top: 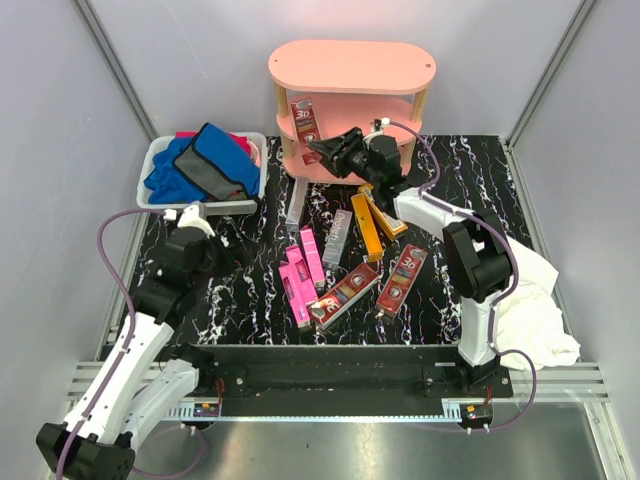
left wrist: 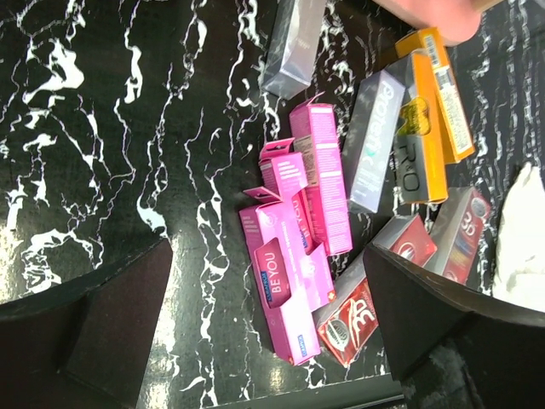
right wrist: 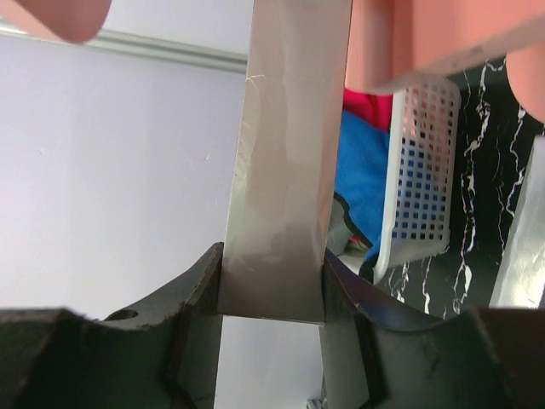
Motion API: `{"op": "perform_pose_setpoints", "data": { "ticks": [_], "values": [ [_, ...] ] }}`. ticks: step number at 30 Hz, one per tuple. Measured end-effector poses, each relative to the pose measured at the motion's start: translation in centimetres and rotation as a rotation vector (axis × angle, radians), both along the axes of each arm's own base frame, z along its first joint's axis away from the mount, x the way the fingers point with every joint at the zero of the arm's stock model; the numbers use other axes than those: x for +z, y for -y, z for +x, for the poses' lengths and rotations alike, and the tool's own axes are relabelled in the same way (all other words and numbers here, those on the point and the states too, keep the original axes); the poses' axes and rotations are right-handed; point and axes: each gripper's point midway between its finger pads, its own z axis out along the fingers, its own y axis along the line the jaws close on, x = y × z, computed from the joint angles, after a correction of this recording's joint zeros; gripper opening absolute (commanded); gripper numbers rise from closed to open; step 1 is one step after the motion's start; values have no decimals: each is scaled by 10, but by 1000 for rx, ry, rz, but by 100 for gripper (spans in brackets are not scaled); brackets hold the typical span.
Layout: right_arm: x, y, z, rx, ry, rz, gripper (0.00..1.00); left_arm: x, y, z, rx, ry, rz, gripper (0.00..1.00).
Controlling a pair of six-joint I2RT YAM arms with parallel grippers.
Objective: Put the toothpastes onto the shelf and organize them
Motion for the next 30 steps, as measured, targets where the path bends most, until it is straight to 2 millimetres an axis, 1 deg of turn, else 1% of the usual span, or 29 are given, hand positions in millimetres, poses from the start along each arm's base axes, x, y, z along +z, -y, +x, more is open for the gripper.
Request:
{"op": "perform_pose_setpoints", "data": {
  "ticks": [4,7,11,16,23,24,26,27,30],
  "values": [
    [5,-2,17,-27,-18,15,17,-10,0,0,-7,-23,11,99],
    [1,-4,30,-55,-45,26,17,-14,1,0,-8,-31,14,99],
    [-9,-6,45,-87,-83,38,19,-17,1,-1,-10,-33,16,99],
    [-5,-8,64,-128,-91,57,20,-25,0,-4,-13,-47,19,99],
    [-5,-12,87,-174,-100,61,25,-25,2,-7,-27,-42,7,99],
    [-6,-13,89,-178,-101,59,29,-25,3,-7,-30,-43,5,99],
    [-6,-14,93,-184,-102,51,33,-25,5,-8,-39,-45,-1,99],
    [-5,-14,94,-187,-102,49,41,-25,6,-8,-44,-44,-7,99],
    [-7,-14,95,-193,-102,35,52,-23,10,-9,-61,-40,-21,99]
  ]
}}
